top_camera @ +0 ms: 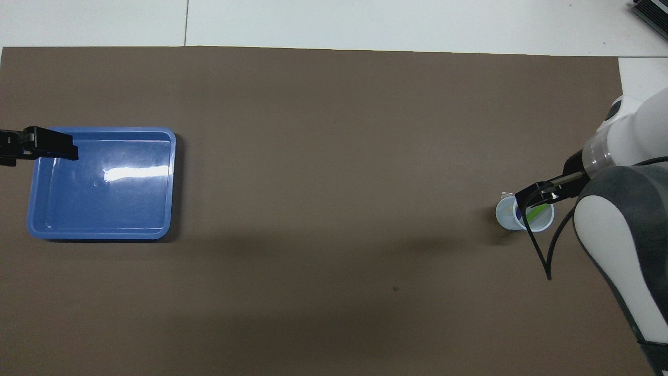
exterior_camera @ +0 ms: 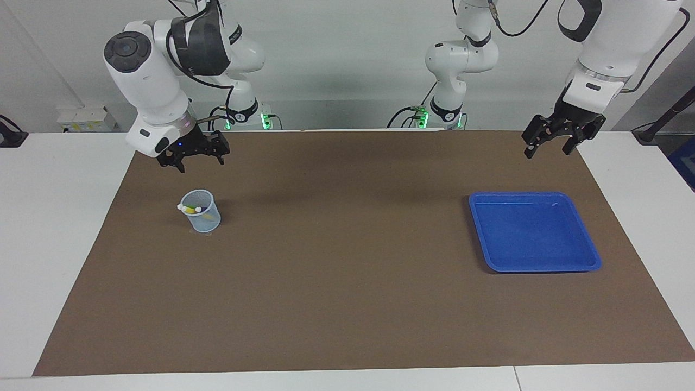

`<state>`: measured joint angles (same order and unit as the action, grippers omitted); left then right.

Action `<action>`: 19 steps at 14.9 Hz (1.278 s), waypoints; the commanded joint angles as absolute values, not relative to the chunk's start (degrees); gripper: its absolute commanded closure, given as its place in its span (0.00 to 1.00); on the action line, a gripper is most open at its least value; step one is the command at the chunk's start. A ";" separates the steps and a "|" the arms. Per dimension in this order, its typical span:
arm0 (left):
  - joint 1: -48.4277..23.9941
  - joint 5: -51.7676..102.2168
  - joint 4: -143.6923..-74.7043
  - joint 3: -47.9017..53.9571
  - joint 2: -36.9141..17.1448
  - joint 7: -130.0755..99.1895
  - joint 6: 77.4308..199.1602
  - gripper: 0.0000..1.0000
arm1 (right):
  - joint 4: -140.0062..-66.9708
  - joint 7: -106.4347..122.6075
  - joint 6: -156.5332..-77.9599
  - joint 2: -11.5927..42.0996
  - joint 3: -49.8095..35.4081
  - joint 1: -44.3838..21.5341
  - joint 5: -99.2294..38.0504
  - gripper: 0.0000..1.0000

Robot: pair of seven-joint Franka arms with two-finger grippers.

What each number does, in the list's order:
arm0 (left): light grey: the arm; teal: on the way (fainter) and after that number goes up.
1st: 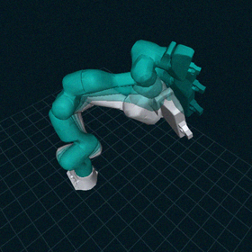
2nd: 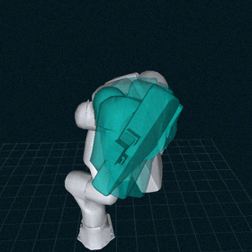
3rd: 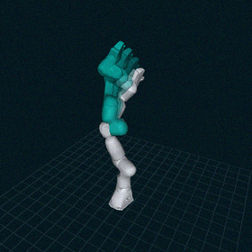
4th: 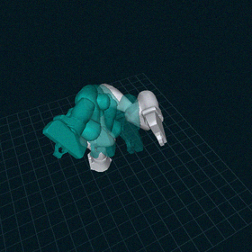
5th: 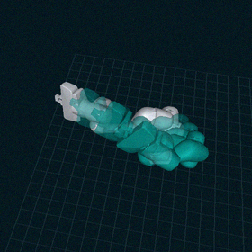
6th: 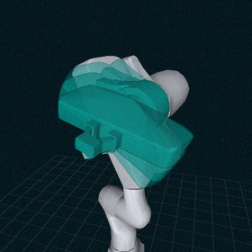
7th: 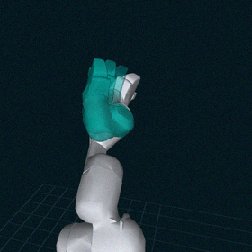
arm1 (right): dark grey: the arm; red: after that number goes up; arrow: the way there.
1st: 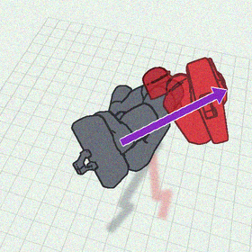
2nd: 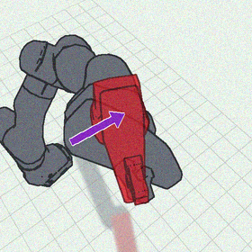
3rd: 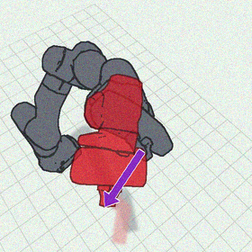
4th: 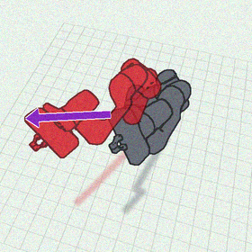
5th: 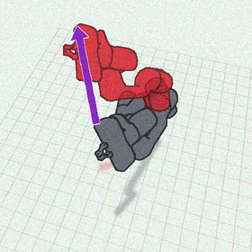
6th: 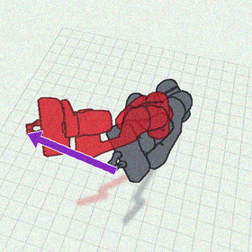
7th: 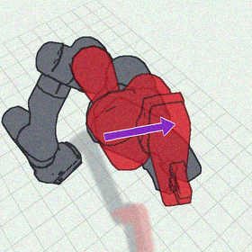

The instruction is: Transfer and insert pens with both arms

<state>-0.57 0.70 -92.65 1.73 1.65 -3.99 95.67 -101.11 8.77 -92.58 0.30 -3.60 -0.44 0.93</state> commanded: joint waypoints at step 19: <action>-0.97 0.26 -91.14 1.49 1.14 -4.66 94.22 0.00 | -94.83 5.47 -89.47 -0.61 -1.93 -0.70 -0.44 0.00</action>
<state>-0.57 0.70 -92.65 1.77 1.65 -3.99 95.64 -94.54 8.27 -89.64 -0.49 -2.25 -0.59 0.93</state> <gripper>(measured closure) 0.000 0.000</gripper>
